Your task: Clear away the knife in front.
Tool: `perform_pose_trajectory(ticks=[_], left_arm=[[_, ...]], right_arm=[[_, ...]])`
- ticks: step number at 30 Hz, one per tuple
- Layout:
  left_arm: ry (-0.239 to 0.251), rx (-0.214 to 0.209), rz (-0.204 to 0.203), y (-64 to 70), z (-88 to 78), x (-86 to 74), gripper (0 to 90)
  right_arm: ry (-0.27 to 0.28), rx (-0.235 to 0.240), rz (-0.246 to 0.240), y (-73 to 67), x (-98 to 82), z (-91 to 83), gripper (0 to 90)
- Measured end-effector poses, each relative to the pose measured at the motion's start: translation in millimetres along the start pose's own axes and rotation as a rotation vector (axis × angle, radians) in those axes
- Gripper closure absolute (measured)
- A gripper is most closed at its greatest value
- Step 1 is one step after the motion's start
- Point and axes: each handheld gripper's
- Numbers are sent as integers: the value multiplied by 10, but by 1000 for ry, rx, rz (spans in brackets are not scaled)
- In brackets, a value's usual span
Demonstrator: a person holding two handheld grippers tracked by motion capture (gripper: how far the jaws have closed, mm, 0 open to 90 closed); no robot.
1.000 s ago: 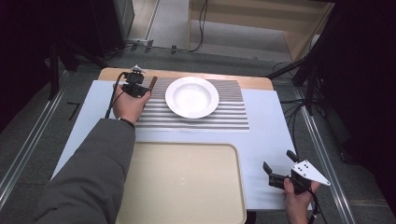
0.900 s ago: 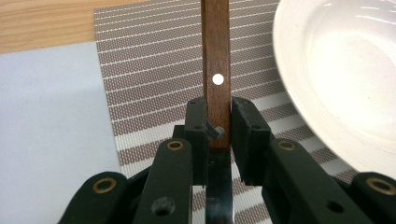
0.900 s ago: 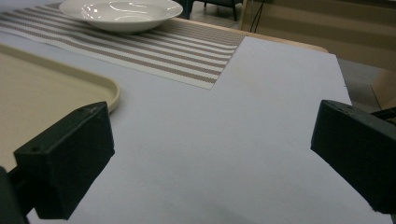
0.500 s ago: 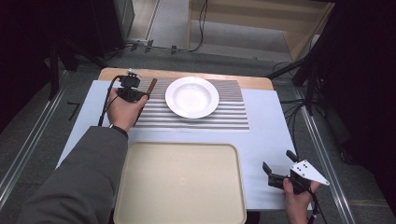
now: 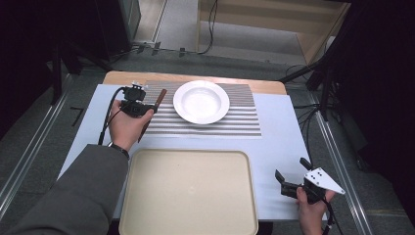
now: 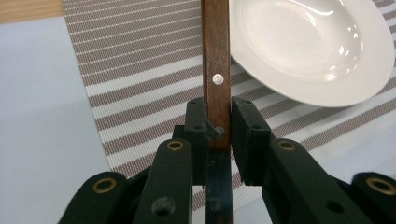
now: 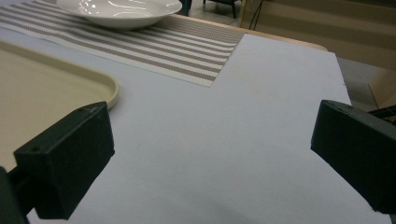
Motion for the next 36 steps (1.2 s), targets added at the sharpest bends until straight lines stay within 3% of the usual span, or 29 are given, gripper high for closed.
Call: perform_pose_trajectory(ticks=[10, 14, 15, 28, 36], left_arm=[[10, -32, -6, 35, -145, -209, 763], [5, -81, -29, 43, -205, -321, 763], [3, -77, -9, 72, -227, -385, 763], [-12, -108, 23, 212, -342, -746, 763], [-3, -143, 15, 272, -428, -912, 763]], right_arm=[[-1, -1, -1, -2, 0, -1, 0], [-2, -1, -1, -1, 0, -1, 0], [-4, -1, -1, -4, 0, 0, 0], [-5, 0, -9, -5, 0, 4, 0], [-6, 0, -9, -7, 1, 5, 0]])
Point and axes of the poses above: each handheld gripper's, and its own axes: z roughly forward along the jaws, x roughly out of its top, y roughly to its right, and after that the axes turned 6 degrees about x, right-handed
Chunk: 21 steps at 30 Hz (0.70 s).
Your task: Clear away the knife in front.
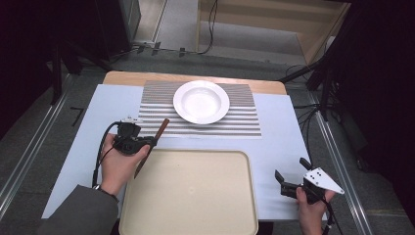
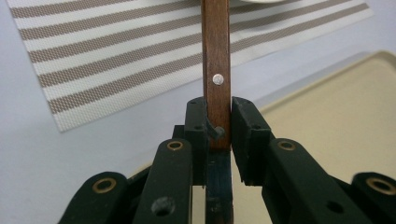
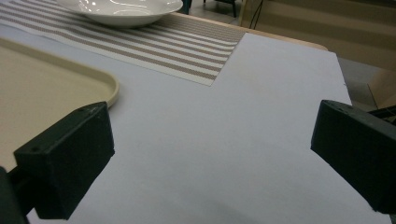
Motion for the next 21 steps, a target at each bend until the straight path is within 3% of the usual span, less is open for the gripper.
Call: perform_pose_trajectory(ticks=[21], left_arm=[[1, -26, 14, 173, -184, -476, 763]], right_arm=[[-3, -3, 0, -4, 1, 4, 0]])
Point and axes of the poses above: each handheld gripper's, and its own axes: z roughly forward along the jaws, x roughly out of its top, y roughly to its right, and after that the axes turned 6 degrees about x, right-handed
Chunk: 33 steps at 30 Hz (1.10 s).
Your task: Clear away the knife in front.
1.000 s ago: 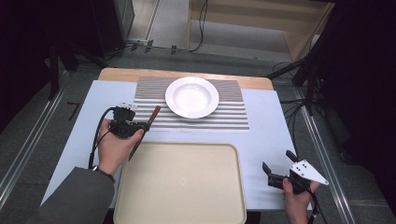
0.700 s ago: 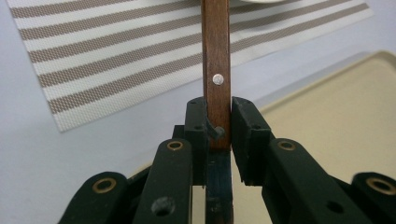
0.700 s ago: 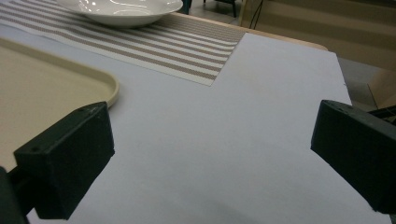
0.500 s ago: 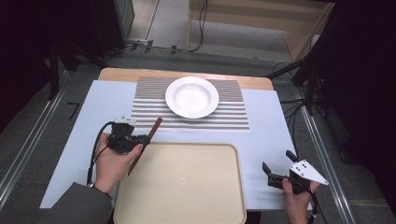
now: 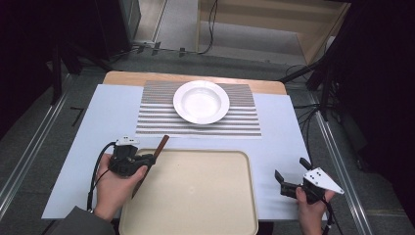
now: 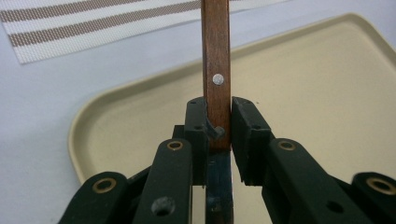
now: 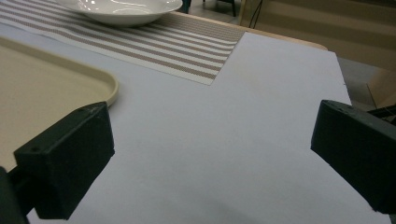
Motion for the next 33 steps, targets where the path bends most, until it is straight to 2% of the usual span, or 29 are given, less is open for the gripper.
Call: perform_pose_trajectory(ticks=[5, 10, 23, 33], left_arm=[[-3, -5, 4, 59, -20, -117, 763], [-9, -2, 6, 63, -26, -234, 763], [-24, -25, -31, 60, -8, -522, 763], [-21, -24, -48, 34, -6, -607, 762]], right_arm=[[0, 0, 0, 1, 0, 0, 0], [0, -1, -1, 0, 0, 0, 0], [-2, -4, -3, -3, 0, 3, 0], [-6, -6, -5, -3, 1, 6, 0]])
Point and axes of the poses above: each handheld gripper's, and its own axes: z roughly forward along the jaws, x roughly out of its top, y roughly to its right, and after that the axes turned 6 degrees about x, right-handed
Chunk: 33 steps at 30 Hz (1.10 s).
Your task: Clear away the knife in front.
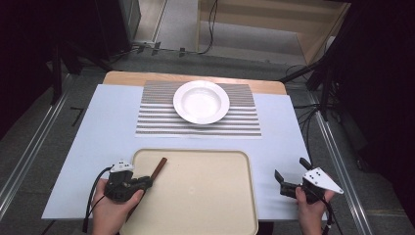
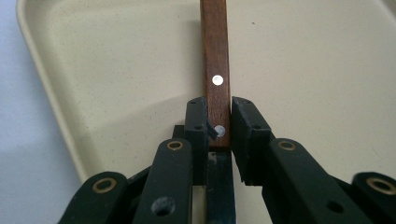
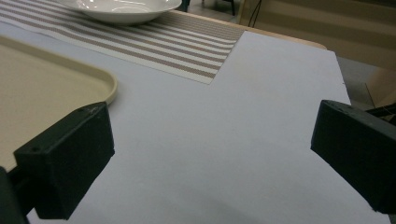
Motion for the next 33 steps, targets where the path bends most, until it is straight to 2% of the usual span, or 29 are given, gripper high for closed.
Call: perform_pose_trajectory(ticks=[8, 11, 13, 15, 18, 21, 22, 24, 25, 26, 27, 29, 30, 32, 33], left_arm=[[19, 14, -9, -16, -7, -33, 760], [26, 28, 15, -4, -4, -35, 754], [37, 37, 22, 3, -7, -33, 655], [45, 43, 37, 4, -20, -25, 644], [53, 44, 69, 14, -41, -2, 646], [67, 19, 78, 22, -61, 31, 723], [69, 16, 85, 32, -66, 44, 723], [67, -1, 107, 54, -72, 75, 779], [65, -12, 124, 70, -71, 90, 851], [59, -18, 141, 93, -64, 104, 851], [57, -20, 157, 119, -48, 117, 887], [34, -30, 203, 186, 27, 152, 891], [34, -30, 203, 186, 27, 152, 892], [19, -26, 232, 227, 90, 174, 892], [3, -18, 263, 259, 146, 195, 892]], right_arm=[[-2, -1, 0, -3, 0, -1, 0], [-2, -2, -1, -3, 0, 1, 0], [-4, -3, -1, -3, 1, 2, 0], [-5, -3, -1, -3, 2, 3, 0], [-6, -5, -4, -4, 3, 5, 0], [-7, -4, -7, -5, 3, 7, 0], [-7, -4, -7, -5, 3, 7, 0], [-7, -4, -7, -7, 3, 7, 0], [-7, -4, -5, -8, 2, 6, 0], [-7, -4, -5, -8, 2, 6, 0], [-7, -5, -4, -8, 2, 6, 0], [-8, -5, -6, -8, 2, 6, 0], [-8, -5, -6, -8, 2, 6, 0], [-7, -4, -7, -8, 3, 7, 0], [-9, -5, -8, -7, 3, 10, 0]])
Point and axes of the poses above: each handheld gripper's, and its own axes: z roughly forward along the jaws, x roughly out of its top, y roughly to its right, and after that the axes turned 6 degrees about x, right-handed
